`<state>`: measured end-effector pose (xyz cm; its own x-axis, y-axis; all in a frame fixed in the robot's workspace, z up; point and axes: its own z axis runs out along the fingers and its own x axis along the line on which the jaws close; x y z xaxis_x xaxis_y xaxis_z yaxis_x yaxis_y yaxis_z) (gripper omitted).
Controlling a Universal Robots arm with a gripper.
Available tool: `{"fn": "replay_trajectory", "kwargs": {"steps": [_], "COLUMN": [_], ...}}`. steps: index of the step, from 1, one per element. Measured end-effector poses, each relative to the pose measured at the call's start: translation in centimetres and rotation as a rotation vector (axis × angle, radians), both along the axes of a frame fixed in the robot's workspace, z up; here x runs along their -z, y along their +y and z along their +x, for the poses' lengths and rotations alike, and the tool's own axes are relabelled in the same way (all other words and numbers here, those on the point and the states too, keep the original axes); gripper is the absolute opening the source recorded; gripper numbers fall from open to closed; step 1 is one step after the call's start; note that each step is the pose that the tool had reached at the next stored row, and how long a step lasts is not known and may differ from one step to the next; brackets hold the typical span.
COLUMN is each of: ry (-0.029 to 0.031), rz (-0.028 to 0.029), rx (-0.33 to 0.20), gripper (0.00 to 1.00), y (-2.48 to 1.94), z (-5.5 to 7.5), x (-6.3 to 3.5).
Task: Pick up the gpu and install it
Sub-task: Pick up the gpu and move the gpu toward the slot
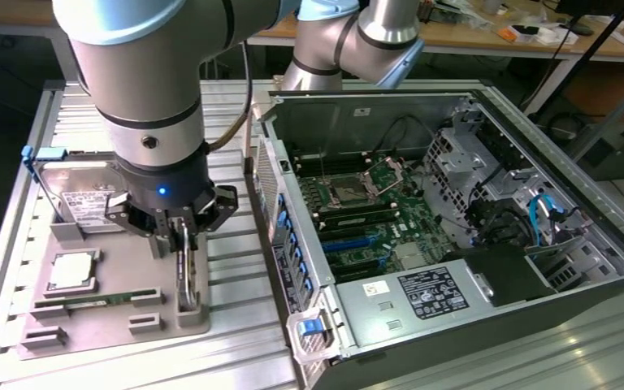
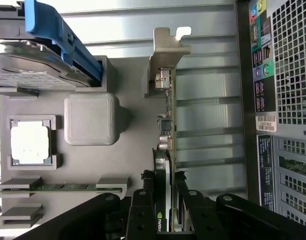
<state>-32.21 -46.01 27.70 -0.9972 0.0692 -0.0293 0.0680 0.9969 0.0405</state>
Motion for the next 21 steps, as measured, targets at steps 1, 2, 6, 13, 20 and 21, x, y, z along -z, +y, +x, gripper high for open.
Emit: {"fn": "replay_trajectory", "kwargs": {"steps": [1,2,6,13,20,21], "ry": [0.0000,0.0001,0.0001,0.0001,0.0001,0.0001], "rz": [0.0001,0.0000,0.0000,0.0000,0.0000,0.0000], "rx": [0.000,0.000,0.000,0.000,0.000,0.000], "gripper": [0.27,0.27,0.27,0.27,0.27,0.27], "y": [-0.01,-0.03,-0.08,-0.10,-0.10,-0.10], "z": [0.00,0.00,0.00,0.00,0.00,0.00], "x": [-0.19,-0.30,-0.79,-1.06,-1.06,-1.06]}}
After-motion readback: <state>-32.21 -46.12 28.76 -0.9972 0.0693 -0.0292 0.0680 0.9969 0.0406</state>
